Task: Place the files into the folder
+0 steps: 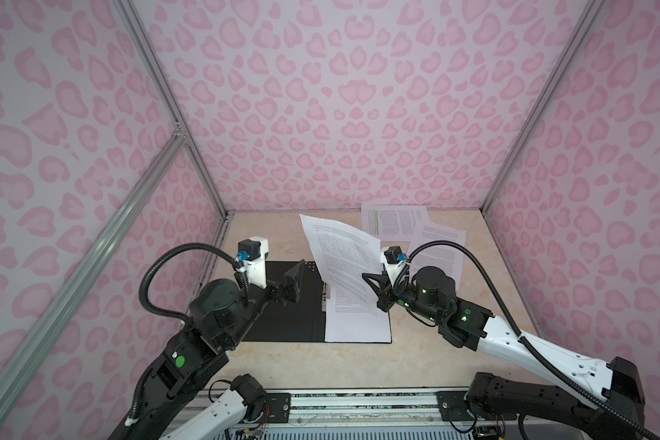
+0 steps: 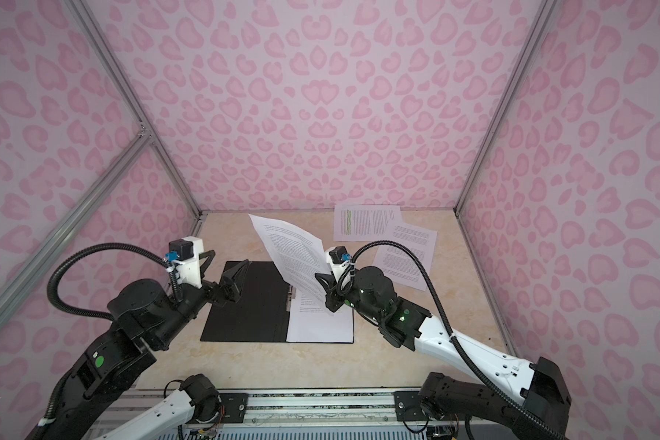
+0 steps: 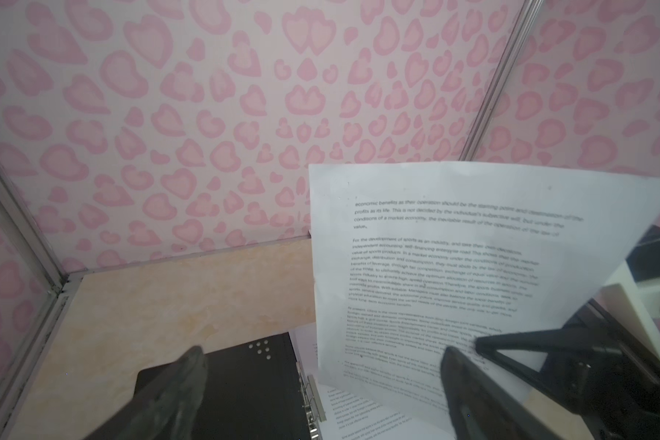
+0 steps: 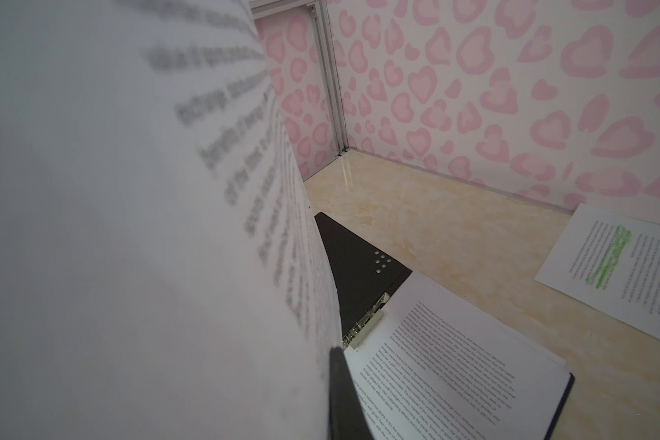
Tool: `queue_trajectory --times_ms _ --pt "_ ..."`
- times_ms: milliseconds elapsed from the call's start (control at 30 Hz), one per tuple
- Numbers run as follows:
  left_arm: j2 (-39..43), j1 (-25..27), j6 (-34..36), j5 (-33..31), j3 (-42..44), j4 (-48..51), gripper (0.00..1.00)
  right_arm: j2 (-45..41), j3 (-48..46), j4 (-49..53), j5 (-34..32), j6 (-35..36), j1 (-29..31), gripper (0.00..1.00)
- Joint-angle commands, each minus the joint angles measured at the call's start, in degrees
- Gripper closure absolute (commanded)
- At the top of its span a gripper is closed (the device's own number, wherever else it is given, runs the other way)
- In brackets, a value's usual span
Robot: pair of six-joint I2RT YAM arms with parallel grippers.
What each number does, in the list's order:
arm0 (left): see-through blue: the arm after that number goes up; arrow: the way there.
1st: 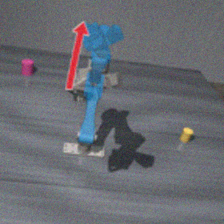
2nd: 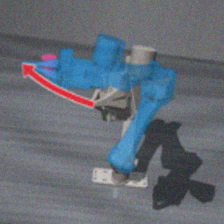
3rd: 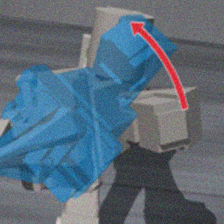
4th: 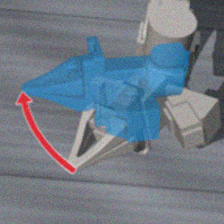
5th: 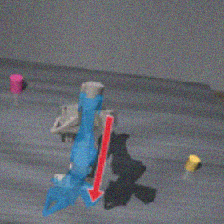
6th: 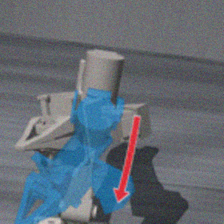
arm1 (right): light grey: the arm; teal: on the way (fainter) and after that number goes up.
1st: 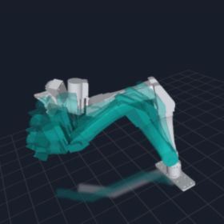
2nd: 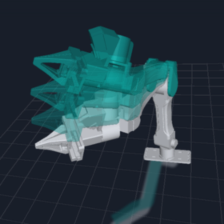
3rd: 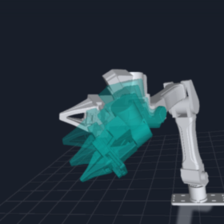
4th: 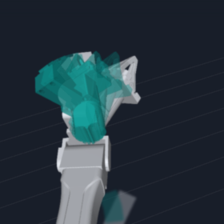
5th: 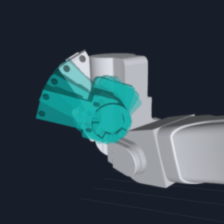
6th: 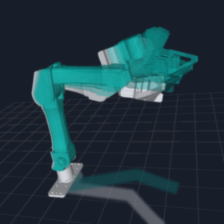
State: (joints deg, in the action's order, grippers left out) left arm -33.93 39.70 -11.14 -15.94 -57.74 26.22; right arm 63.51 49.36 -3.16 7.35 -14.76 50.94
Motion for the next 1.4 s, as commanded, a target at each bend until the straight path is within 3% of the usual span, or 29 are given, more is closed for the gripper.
queue_trajectory --times_ms 0,167,267,433,600,800,1100,1367 --pt "5.2 -0.1 -4.5 7.0 6.2 2.1 0.03 3.3 1.3 6.5 6.0 -7.0 -2.5 1.0" --pt "6.4 -0.1 -6.4 10.1 11.2 7.7 0.03 10.3 -4.1 -3.3 26.8 -21.6 -16.2 1.0" --pt "5.5 -0.1 -6.1 10.4 12.7 9.8 0.03 16.8 -7.0 -8.3 33.6 -24.7 -22.2 1.0" --pt "5.8 0.0 -6.6 13.1 16.8 11.0 0.03 31.6 2.5 11.5 28.9 -11.6 -23.5 1.0" --pt "9.2 0.0 -6.3 12.0 17.6 10.3 0.03 36.7 4.5 10.7 30.4 -9.3 -23.3 1.0" --pt "8.2 0.0 -6.1 11.0 17.6 10.5 0.03 38.6 4.3 11.6 31.6 -7.1 -23.3 1.0" --pt "4.5 -0.1 -5.5 12.3 17.0 11.0 0.03 32.8 5.4 21.9 24.7 -0.2 -23.8 1.0" --pt "4.8 -0.1 -5.5 13.0 17.2 10.7 0.03 34.5 6.7 20.1 27.6 -0.9 -22.6 1.0"
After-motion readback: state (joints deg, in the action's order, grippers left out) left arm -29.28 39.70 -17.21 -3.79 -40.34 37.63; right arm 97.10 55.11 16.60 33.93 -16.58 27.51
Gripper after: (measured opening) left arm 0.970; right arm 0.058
